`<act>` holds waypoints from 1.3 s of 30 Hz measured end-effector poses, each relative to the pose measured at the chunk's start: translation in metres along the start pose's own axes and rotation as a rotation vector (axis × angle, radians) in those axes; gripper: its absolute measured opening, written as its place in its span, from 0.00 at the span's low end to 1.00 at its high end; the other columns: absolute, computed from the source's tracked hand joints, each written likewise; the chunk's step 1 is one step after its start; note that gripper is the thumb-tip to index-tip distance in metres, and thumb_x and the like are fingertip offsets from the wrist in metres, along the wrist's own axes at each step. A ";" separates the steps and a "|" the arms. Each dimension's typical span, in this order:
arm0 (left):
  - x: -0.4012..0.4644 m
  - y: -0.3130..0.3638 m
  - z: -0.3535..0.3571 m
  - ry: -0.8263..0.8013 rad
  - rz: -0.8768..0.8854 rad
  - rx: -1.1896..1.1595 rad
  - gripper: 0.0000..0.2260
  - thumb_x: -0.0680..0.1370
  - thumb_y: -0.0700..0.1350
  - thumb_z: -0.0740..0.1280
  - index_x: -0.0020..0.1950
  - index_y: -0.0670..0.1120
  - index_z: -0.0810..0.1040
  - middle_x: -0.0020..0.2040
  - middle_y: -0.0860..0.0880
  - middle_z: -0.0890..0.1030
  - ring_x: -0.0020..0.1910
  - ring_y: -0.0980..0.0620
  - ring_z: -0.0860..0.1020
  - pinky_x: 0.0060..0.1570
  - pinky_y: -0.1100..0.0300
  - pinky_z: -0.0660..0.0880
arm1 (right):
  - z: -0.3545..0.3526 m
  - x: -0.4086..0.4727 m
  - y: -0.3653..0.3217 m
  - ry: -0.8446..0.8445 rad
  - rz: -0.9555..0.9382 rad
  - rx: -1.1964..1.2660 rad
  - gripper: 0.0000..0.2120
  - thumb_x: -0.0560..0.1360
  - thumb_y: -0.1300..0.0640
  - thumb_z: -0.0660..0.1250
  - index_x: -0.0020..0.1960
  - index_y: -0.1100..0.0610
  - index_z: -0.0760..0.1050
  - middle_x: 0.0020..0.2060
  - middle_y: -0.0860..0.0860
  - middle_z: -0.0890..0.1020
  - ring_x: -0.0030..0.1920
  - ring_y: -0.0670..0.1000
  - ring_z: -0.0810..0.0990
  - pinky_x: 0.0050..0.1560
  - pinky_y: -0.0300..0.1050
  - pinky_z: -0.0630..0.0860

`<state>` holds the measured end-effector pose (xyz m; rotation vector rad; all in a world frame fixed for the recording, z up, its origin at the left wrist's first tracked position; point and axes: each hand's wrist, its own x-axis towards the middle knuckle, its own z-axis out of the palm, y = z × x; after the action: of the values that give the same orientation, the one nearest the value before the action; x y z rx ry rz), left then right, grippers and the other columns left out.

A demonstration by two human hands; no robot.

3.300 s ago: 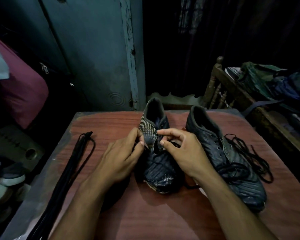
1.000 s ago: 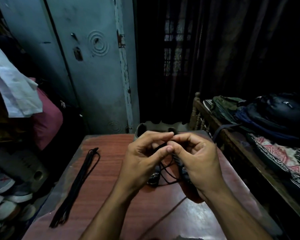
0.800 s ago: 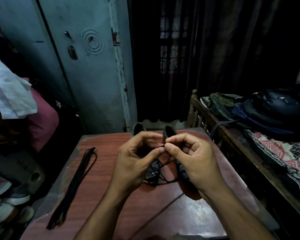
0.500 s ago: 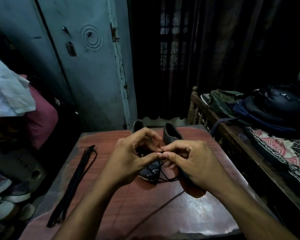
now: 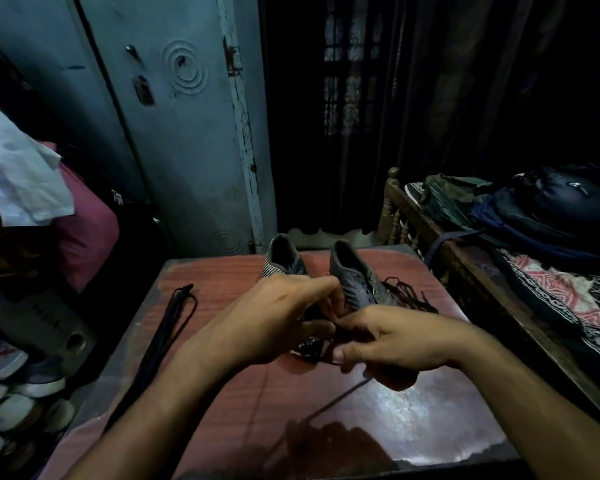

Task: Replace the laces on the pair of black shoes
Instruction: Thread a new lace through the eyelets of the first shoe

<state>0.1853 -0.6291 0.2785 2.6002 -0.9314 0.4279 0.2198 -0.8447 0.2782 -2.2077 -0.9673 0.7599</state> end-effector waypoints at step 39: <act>-0.021 -0.079 0.098 0.112 -0.371 -0.158 0.15 0.82 0.52 0.53 0.48 0.43 0.73 0.38 0.46 0.78 0.39 0.43 0.76 0.42 0.48 0.70 | 0.001 0.037 -0.026 0.744 -0.570 1.125 0.22 0.86 0.49 0.50 0.70 0.56 0.76 0.69 0.48 0.78 0.73 0.41 0.71 0.76 0.41 0.61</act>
<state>0.2378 -0.6009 0.1659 2.4987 -0.4136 0.3764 0.2283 -0.8011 0.2867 -0.9824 -0.5012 0.0825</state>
